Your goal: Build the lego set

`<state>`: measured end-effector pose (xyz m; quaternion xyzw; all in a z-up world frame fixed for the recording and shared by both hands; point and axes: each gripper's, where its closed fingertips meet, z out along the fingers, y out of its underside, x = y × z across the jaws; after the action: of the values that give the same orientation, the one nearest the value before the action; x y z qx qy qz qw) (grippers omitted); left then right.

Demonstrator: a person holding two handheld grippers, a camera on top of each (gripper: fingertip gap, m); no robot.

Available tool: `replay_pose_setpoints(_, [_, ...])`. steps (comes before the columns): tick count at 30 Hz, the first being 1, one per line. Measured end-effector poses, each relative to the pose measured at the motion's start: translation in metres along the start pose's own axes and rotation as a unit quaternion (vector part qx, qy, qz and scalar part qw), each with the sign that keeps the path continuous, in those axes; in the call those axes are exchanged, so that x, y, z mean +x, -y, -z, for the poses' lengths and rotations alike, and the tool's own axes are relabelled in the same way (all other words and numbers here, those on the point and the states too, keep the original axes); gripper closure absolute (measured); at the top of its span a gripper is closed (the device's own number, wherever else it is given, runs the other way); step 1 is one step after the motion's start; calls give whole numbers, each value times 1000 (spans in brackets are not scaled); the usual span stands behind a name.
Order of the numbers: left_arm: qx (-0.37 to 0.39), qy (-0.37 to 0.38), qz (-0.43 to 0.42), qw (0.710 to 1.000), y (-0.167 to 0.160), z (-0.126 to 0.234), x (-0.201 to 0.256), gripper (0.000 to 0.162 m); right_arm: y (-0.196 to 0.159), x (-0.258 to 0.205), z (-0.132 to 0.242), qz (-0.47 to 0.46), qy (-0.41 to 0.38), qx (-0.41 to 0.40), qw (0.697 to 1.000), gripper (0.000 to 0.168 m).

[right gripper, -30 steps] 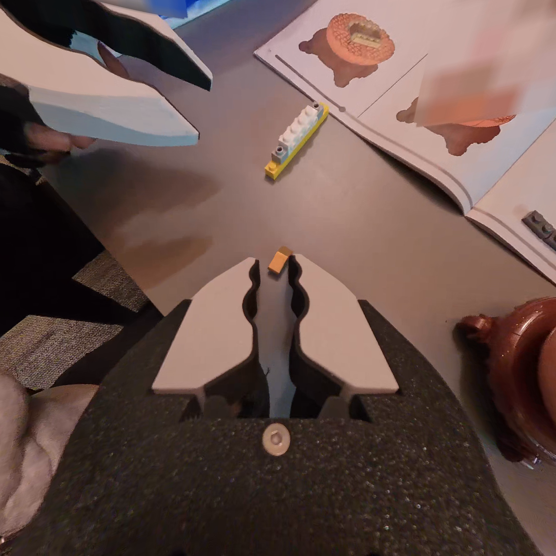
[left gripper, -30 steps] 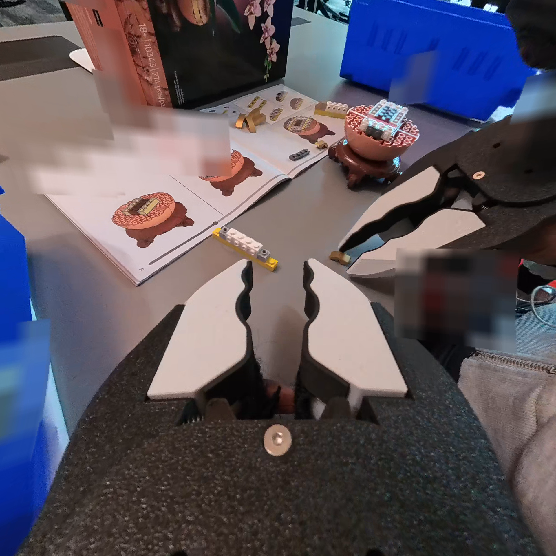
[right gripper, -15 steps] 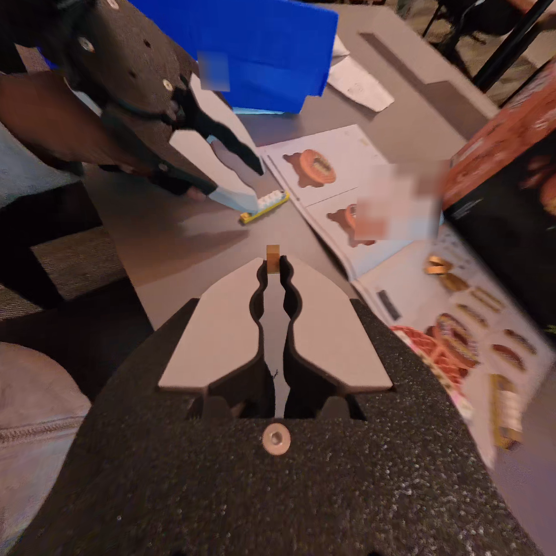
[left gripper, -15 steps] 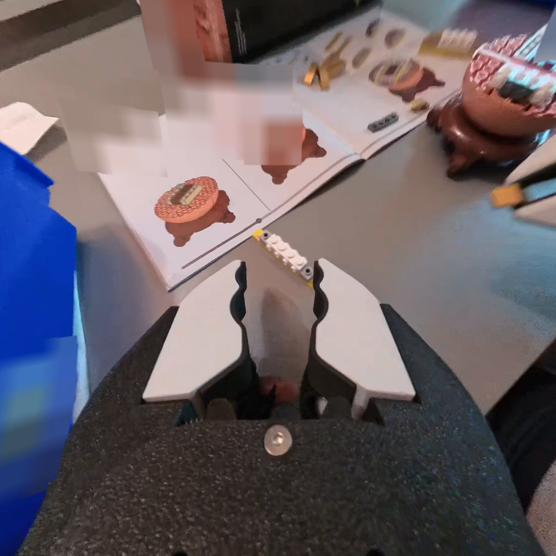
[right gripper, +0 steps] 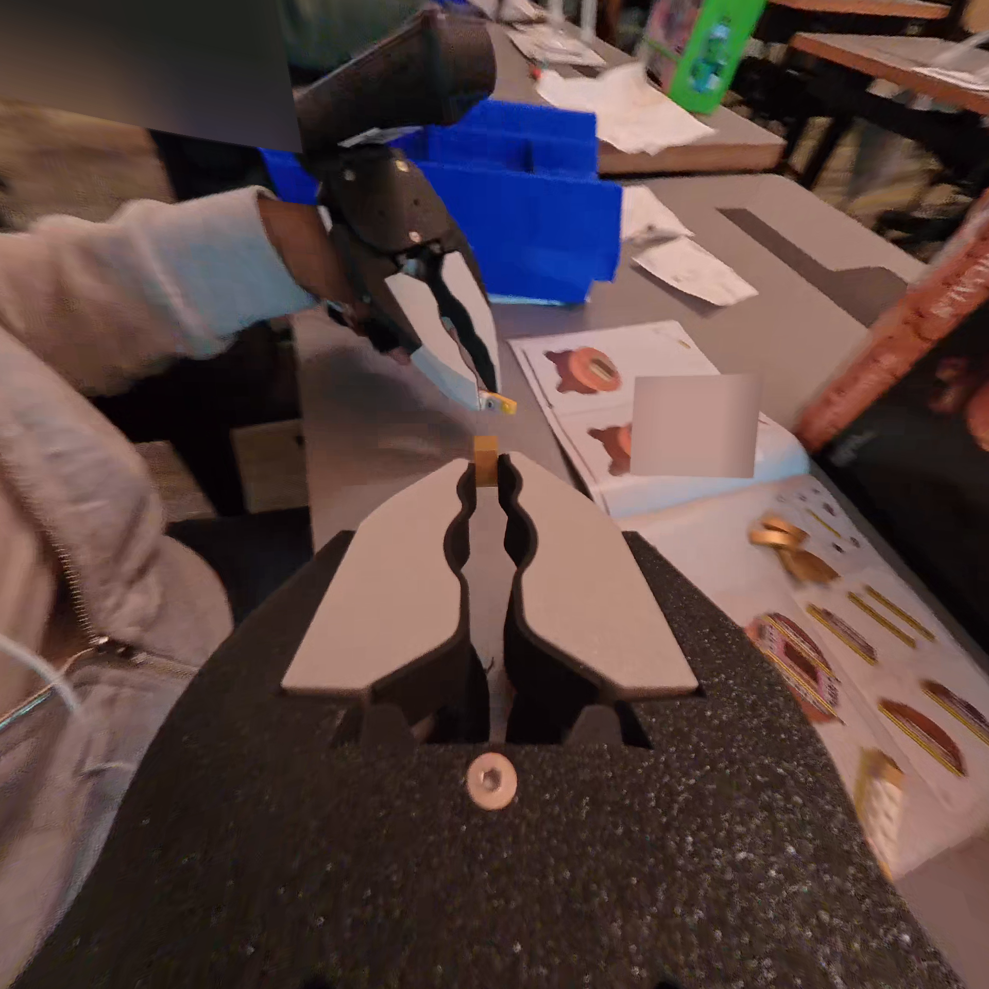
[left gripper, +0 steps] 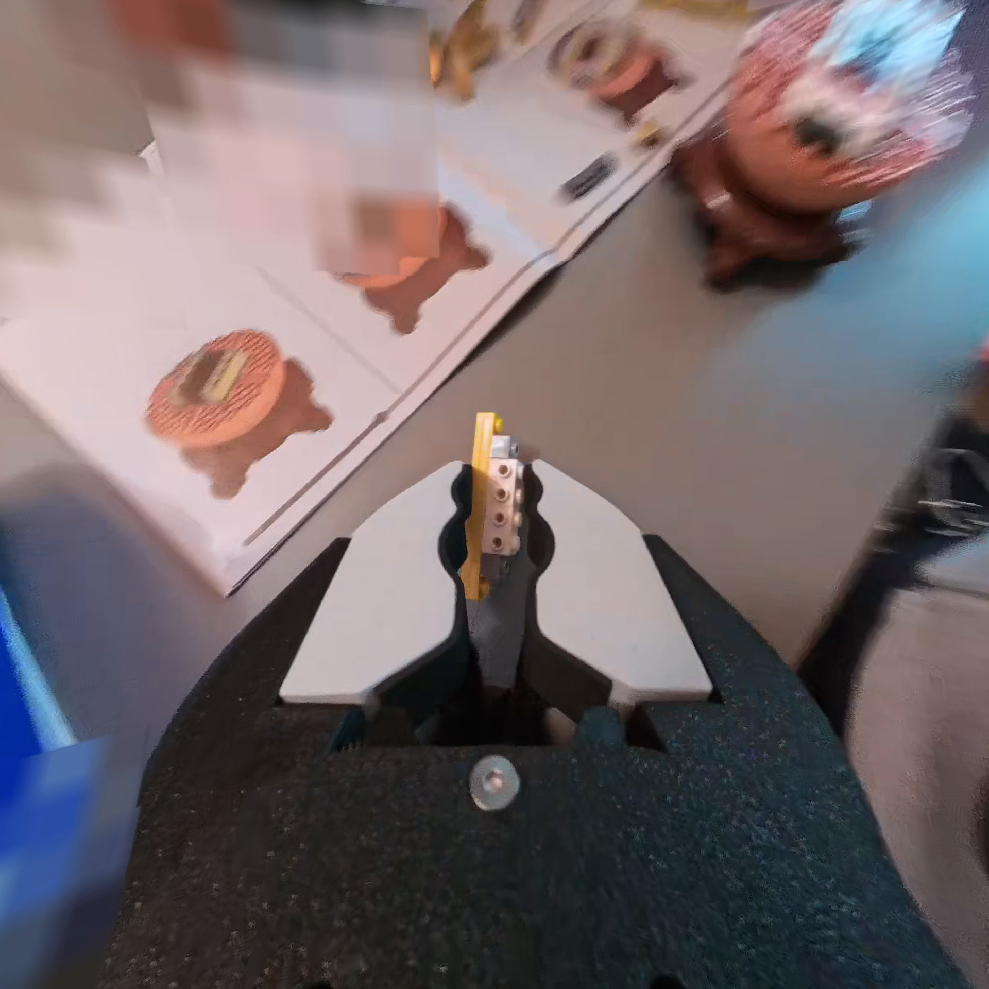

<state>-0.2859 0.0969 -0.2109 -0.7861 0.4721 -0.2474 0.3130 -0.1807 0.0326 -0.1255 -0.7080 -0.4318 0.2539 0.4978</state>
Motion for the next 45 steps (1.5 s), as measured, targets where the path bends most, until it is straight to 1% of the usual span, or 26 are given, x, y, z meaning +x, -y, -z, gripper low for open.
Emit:
replay_pose_setpoints(1, [19, -52, -3, 998, 10, 8, 14, 144, 3, -2, 2, -2, 27, 9, 1000, 161])
replay_pose_setpoints(3, [38, -143, -11, 989, 27, 26, 40, 144, 10, -2, 5, 23, 48, 24, 998, 161])
replay_pose_setpoints(5, [38, -225, -20, 973, 37, 39, 64, 144, 13, -13, 6, 98, 80, 38, 991, 161])
replay_pose_setpoints(7, [38, -298, -15, 954, 45, 47, 84, 144, 14, -24, 2, 176, 90, 41, 979, 161])
replay_pose_setpoints(9, [33, -363, -8, 931, 49, 53, 103, 144, 10, -33, -3, 251, 94, 29, 963, 161])
replay_pose_setpoints(11, [22, -410, 6, 912, 51, 57, 116, 144, 11, -42, -6, 309, 97, 30, 946, 161])
replay_pose_setpoints(15, [-7, -431, 28, 902, 50, 52, 121, 144, 10, -49, -6, 370, 99, 17, 924, 161])
replay_pose_setpoints(17, [-14, -437, 34, 899, 48, 51, 121, 144, 8, -43, -7, 389, 85, -3, 917, 161])
replay_pose_setpoints(19, [-17, -440, 40, 897, 49, 50, 123, 144, 5, -44, -7, 396, 92, -15, 913, 161])
replay_pose_setpoints(22, [-22, -446, 47, 893, 48, 47, 125, 144, 1, -44, -12, 389, 104, -31, 915, 161])
replay_pose_setpoints(28, [-35, -494, 127, 859, 48, 46, 123, 145, -6, -48, -20, 351, 158, -68, 920, 161])
replay_pose_setpoints(33, [-44, -508, 177, 842, 50, 46, 115, 144, -1, -41, -27, 301, 182, -94, 931, 161])
replay_pose_setpoints(38, [-42, -513, 193, 835, 47, 44, 110, 144, 2, -35, -30, 299, 183, -86, 933, 161])
replay_pose_setpoints(42, [-46, -518, 203, 830, 42, 40, 111, 144, 7, -42, -32, 258, 218, -66, 939, 161])
replay_pose_setpoints(45, [-47, -515, 200, 832, 42, 39, 110, 144, 3, -43, -35, 259, 222, -82, 937, 161])
